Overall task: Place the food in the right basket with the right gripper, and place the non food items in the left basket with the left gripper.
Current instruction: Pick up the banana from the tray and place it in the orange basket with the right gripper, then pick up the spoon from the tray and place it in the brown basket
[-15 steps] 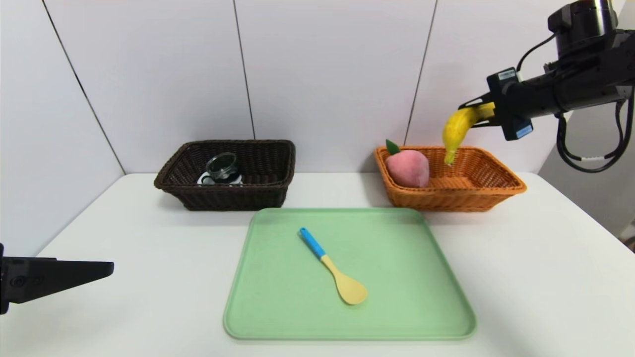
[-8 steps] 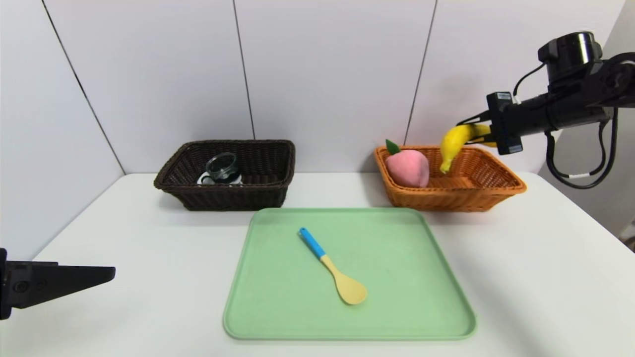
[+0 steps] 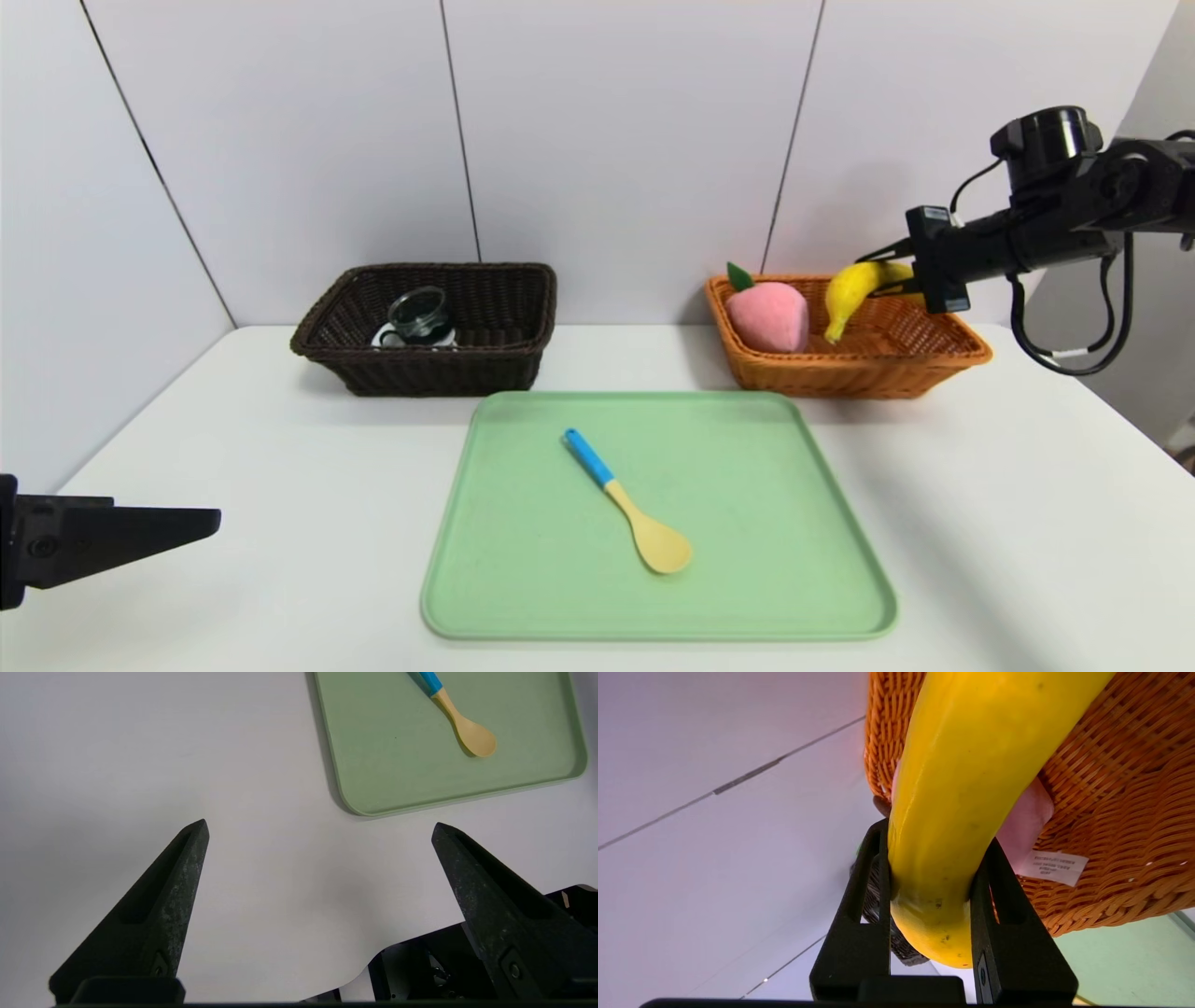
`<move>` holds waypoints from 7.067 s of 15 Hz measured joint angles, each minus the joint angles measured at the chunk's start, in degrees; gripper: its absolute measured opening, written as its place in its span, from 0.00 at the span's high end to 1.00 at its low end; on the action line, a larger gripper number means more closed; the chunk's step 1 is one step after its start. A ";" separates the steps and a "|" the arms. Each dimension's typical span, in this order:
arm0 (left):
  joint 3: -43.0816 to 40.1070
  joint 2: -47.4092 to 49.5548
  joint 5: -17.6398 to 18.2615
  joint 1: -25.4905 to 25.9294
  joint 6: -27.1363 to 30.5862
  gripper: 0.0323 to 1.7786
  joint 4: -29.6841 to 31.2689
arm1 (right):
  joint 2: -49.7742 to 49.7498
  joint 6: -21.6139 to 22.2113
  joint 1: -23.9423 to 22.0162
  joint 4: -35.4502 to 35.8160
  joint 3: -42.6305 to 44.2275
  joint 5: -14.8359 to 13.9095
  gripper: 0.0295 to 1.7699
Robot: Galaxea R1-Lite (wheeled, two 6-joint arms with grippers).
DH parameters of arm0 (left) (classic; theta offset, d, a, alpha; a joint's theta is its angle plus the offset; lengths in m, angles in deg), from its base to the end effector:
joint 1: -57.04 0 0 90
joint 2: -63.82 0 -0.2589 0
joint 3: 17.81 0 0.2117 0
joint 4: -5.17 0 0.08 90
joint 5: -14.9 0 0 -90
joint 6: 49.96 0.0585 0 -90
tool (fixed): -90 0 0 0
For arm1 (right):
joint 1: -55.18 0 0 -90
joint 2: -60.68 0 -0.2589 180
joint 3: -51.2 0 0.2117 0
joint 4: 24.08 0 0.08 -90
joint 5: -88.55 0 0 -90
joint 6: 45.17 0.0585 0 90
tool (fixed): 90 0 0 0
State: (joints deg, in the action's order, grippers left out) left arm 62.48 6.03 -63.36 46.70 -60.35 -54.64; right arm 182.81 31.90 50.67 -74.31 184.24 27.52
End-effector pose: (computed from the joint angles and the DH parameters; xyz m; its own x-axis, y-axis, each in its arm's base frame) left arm 0.1619 -0.0416 0.2169 0.7296 -0.3399 -0.5934 0.2219 0.9384 -0.2647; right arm 0.4479 -0.0069 0.1762 0.7128 0.4296 -0.5544 0.5475 0.1532 0.8227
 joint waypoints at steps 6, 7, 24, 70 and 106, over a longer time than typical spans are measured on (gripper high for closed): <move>0.09 0.05 -0.04 -0.29 -0.05 0.05 0.02 | 1.02 0.00 -0.67 0.00 0.05 0.74 0.75; 0.11 0.06 -0.02 -0.29 -0.09 0.05 0.02 | 1.08 -0.02 -0.69 0.02 0.05 0.72 0.75; 0.52 0.72 -0.24 -0.29 -0.06 0.05 0.72 | -0.27 -0.50 -0.22 -0.76 -0.02 0.79 0.27; 36.34 -35.94 -21.47 -30.15 -16.84 0.05 -7.86 | -37.18 -76.25 17.21 12.56 -33.90 -29.90 0.04; 53.86 -69.08 -22.81 -35.46 -43.28 0.05 -10.56 | -42.12 -68.95 6.94 2.15 -41.05 -24.11 0.04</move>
State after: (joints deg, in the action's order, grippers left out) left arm 116.33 -63.06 -86.17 11.24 -103.62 -65.19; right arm 140.69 -37.05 57.61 -72.17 143.20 3.40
